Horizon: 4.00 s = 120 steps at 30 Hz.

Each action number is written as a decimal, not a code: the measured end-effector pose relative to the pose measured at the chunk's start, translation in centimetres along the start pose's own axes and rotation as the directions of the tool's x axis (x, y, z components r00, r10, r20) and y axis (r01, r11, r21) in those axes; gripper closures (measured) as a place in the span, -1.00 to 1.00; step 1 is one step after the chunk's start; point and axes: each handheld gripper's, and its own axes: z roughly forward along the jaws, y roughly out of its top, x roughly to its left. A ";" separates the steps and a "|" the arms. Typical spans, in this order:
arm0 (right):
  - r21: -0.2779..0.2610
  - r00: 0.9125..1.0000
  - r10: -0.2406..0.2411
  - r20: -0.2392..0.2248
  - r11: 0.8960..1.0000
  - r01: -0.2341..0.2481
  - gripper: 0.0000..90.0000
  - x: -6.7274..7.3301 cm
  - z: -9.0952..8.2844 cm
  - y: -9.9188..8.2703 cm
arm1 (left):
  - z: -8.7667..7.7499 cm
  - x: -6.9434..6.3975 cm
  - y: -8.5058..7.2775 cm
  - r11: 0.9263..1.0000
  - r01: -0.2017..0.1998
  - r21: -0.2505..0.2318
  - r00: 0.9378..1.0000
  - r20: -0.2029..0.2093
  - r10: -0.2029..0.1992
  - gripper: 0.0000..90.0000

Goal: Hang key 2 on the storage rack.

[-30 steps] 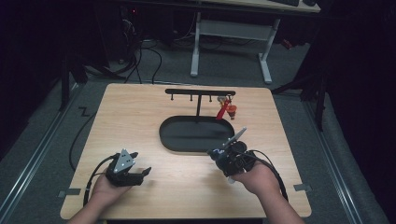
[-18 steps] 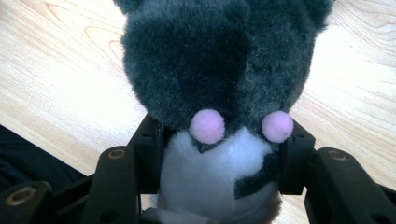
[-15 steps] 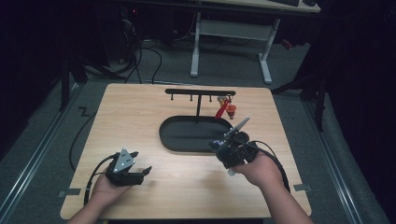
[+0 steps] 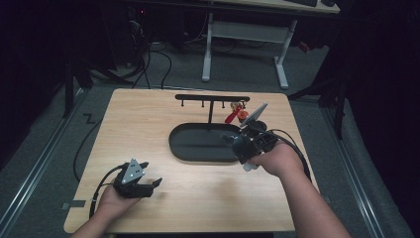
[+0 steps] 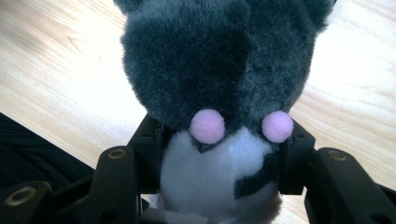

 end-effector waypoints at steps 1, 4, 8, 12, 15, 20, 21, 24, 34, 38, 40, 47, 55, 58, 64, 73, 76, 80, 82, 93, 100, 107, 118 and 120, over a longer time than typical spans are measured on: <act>-0.001 1.000 -0.002 0.000 1.000 0.002 0.06 0.0 -0.2 0.2 | 0.0 0.0 0.0 1.000 0.004 -0.003 1.000 -0.001 -0.004 -0.44; -0.014 1.000 0.006 -0.011 1.000 -0.006 0.06 0.1 -0.7 0.9 | 0.0 0.2 0.0 1.000 0.007 -0.005 1.000 -0.001 -0.007 -0.44; -0.003 1.000 -0.007 -0.001 1.000 0.007 0.06 0.0 -1.4 2.0 | 0.4 0.3 0.0 1.000 0.012 0.008 1.000 0.007 -0.012 -0.44; -0.025 1.000 0.016 -0.007 1.000 -0.016 0.06 -0.5 -2.2 3.2 | 0.4 0.3 -0.2 1.000 0.004 0.019 1.000 0.005 -0.004 -0.45; -0.032 1.000 0.023 -0.003 0.999 -0.023 0.06 -0.6 -2.4 4.0 | 0.0 0.4 -0.2 1.000 0.006 0.007 1.000 -0.002 -0.006 -0.45; -0.039 0.999 0.032 0.004 0.999 -0.031 0.06 -0.6 -2.9 5.2 | -0.2 0.6 -0.2 1.000 0.018 -0.007 1.000 -0.008 -0.018 -0.44; -0.043 1.000 0.030 0.003 0.999 -0.029 0.06 -0.7 -2.9 5.5 | -0.2 0.6 -0.1 1.000 0.019 -0.005 1.000 -0.009 -0.019 -0.45; -0.048 0.999 0.041 0.000 0.998 -0.041 0.06 -0.9 -2.9 6.1 | 0.0 0.6 0.0 1.000 0.018 -0.007 1.000 -0.008 -0.018 -0.45; -0.074 0.999 0.053 -0.001 0.996 -0.053 0.06 -1.0 -2.7 7.9 | 0.0 0.4 0.0 1.000 0.007 -0.007 1.000 -0.005 -0.007 -0.44; -0.088 0.997 0.067 0.035 0.994 -0.063 0.06 -1.0 -2.8 8.3 | -0.1 0.4 0.0 1.000 0.003 -0.004 1.000 -0.008 -0.003 -0.44; -0.105 0.993 0.090 0.071 0.991 -0.082 0.06 -1.3 -3.0 8.4 | -0.1 0.6 0.0 1.000 0.005 -0.005 1.000 -0.008 -0.005 -0.44; -0.099 0.993 0.094 0.077 0.991 -0.086 0.06 -1.3 -1.9 7.9 | -0.1 0.3 0.1 1.000 -0.005 -0.007 1.000 -0.003 0.005 -0.44; -0.071 0.994 0.100 0.048 0.993 -0.096 0.05 -1.7 0.6 6.3 | 0.0 -0.1 0.1 1.000 -0.024 -0.002 1.000 -0.009 0.024 -0.44; -0.072 0.994 0.102 0.034 0.992 -0.100 0.05 -2.0 1.3 6.2 | -0.1 -0.1 0.0 1.000 -0.020 0.001 1.000 -0.015 0.020 -0.44; -0.067 0.995 0.099 0.014 0.993 -0.098 0.05 -2.5 3.0 6.4 | -0.3 -0.1 -0.3 1.000 -0.025 0.013 0.999 -0.020 0.025 -0.44; -0.108 0.999 0.035 0.000 0.994 -0.035 0.06 -0.6 1.6 6.3 | -0.4 -0.1 -0.3 1.000 -0.028 0.012 0.999 -0.019 0.028 -0.43; -0.137 1.000 0.020 0.024 0.990 -0.016 0.06 -0.1 -0.5 6.6 | -0.4 -0.1 -0.3 1.000 -0.025 0.011 1.000 -0.018 0.025 -0.43; -0.163 0.997 0.055 0.058 0.986 -0.045 0.06 -0.2 -2.5 7.3 | -0.6 0.1 -0.3 1.000 -0.028 0.006 0.999 -0.021 0.029 -0.43; -0.174 0.995 0.067 0.079 0.983 -0.053 0.06 -0.5 -2.8 7.7 | -0.5 0.2 -0.3 1.000 -0.022 0.000 1.000 -0.020 0.022 -0.43; -0.088 0.993 0.104 0.055 0.991 -0.099 0.06 -2.0 2.0 8.0 | -0.2 0.1 -0.1 1.000 -0.026 -0.002 1.000 -0.005 0.026 -0.42; -0.076 0.992 0.123 0.019 0.990 -0.121 0.05 -2.7 4.6 8.1 | 0.2 -0.1 0.2 0.999 -0.036 -0.001 0.999 0.005 0.036 -0.42; -0.098 0.993 0.119 0.004 0.988 -0.118 -0.06 -3.1 5.4 8.4 | 0.3 -0.2 0.3 0.999 -0.038 0.002 0.999 0.009 0.038 -0.41; -0.144 0.988 0.151 -0.027 0.978 -0.154 -0.39 -3.2 4.7 7.4 | -0.1 -0.3 0.2 0.999 -0.042 0.007 0.999 0.000 0.042 -0.39; -0.154 0.987 0.157 -0.031 0.975 -0.160 -0.37 -3.3 4.7 6.7 | -0.3 -0.3 0.1 0.999 -0.039 0.007 0.999 -0.007 0.039 -0.39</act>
